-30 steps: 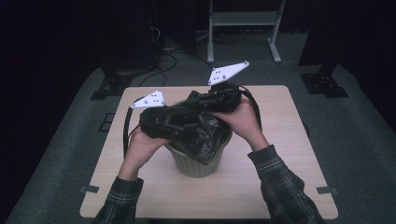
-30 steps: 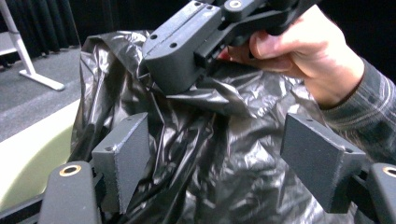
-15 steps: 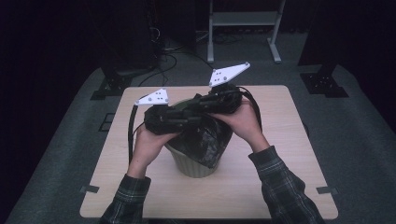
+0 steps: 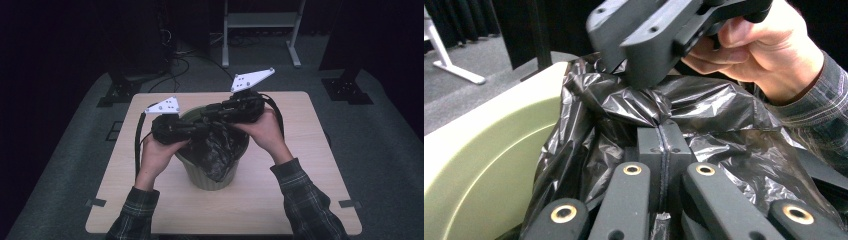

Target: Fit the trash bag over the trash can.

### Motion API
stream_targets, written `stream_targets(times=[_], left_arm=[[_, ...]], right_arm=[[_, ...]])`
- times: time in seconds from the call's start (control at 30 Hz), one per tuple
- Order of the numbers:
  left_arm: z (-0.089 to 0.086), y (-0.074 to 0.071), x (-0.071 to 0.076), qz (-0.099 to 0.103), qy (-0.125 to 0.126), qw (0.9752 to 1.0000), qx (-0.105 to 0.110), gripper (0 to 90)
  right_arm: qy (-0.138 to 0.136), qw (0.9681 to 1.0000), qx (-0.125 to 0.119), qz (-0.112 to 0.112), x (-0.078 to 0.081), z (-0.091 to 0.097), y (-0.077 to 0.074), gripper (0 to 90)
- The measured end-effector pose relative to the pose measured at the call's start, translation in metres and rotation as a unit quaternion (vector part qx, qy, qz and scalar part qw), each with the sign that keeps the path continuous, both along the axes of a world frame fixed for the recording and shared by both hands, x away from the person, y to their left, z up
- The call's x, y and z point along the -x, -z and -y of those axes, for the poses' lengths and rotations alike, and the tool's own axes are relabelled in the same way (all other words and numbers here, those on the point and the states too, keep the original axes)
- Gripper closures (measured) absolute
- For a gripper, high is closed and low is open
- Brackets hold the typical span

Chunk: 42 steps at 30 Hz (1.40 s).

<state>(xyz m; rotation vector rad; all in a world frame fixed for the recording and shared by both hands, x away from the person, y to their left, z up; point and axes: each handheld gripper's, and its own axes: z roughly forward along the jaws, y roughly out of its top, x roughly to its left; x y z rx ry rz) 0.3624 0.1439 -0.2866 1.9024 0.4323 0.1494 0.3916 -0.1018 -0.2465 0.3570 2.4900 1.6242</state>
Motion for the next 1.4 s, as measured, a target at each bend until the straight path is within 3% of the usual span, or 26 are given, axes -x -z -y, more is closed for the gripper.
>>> stream_targets(times=[0.37,0.77,1.03,1.17,1.3,1.4], left_arm=[[-0.019,-0.003,0.001,0.003,-0.021,0.9998,0.005,89.9],[-0.034,-0.005,0.001,0.003,-0.031,0.9995,0.008,89.9],[-0.035,-0.005,0.002,0.002,-0.031,0.9995,0.01,89.9],[-0.035,-0.005,0.002,0.002,-0.028,0.9995,0.013,89.9],[-0.035,-0.005,0.002,0.002,-0.029,0.9995,0.015,89.9],[-0.039,-0.005,0.002,0.004,-0.032,0.9994,0.015,89.9]], right_arm=[[0.027,0.9996,-0.002,-0.007,0.001,0.031,0.007,70.6],[0.086,0.9959,-0.025,-0.014,0.0,0.083,0.017,55.2],[0.09,0.995,-0.034,-0.025,-0.007,0.086,0.02,51.4],[0.087,0.9952,-0.034,-0.028,-0.01,0.077,0.018,63.0],[0.085,0.9962,-0.017,-0.011,-0.009,0.066,0.018,89.8],[0.093,0.9957,-0.004,-0.003,-0.008,0.065,0.018,90.0]])
